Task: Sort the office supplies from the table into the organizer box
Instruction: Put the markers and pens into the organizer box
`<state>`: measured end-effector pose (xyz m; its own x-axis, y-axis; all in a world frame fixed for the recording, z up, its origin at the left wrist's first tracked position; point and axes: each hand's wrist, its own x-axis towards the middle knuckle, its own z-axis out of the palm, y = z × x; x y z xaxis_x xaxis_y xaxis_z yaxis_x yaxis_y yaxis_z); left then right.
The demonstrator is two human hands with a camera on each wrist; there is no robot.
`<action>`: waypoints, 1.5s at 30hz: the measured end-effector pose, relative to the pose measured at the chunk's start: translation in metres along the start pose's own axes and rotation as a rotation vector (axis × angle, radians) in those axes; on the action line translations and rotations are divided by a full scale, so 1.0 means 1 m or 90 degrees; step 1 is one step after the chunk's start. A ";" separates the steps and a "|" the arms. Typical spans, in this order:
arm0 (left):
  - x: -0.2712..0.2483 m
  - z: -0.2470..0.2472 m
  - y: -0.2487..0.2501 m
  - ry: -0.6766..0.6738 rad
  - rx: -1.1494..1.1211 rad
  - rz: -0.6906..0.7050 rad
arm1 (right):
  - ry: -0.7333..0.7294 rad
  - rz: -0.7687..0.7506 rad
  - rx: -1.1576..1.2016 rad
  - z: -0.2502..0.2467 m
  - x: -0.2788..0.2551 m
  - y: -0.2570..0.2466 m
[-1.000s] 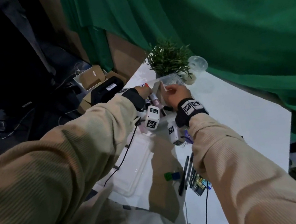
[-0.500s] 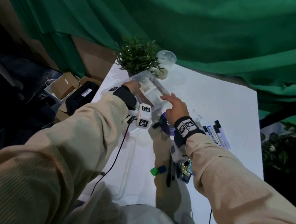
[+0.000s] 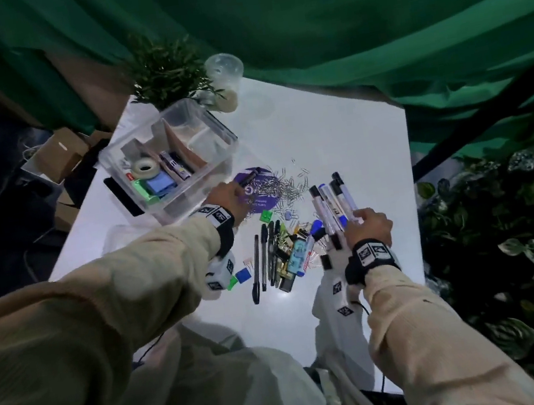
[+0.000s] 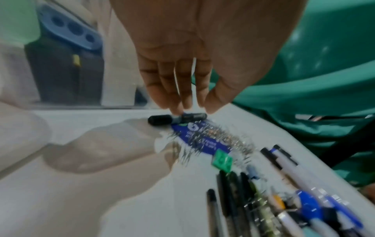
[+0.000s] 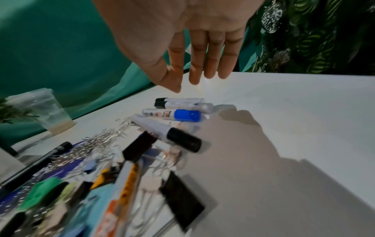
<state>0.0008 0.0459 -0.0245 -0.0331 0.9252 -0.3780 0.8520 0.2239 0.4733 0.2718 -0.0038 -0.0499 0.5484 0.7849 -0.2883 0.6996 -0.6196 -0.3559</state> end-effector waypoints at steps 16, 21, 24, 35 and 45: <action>0.037 0.037 0.008 0.000 0.265 -0.035 | -0.077 -0.122 -0.047 0.008 0.063 0.002; 0.037 0.043 0.003 0.034 0.127 -0.094 | -0.102 -0.132 -0.069 0.011 0.069 0.000; 0.035 0.043 0.003 0.023 0.092 -0.147 | -0.111 -0.130 -0.076 0.013 0.070 -0.002; 0.002 0.057 -0.001 0.024 -0.018 -0.239 | -0.171 0.012 -0.009 0.013 0.063 0.001; -0.033 0.055 -0.011 -0.077 -0.010 -0.226 | -0.192 0.004 0.066 0.016 0.053 -0.019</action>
<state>0.0214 -0.0042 -0.0610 -0.2622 0.7461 -0.6120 0.7902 0.5300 0.3076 0.2806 0.0497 -0.0724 0.3814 0.7535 -0.5355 0.6376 -0.6339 -0.4379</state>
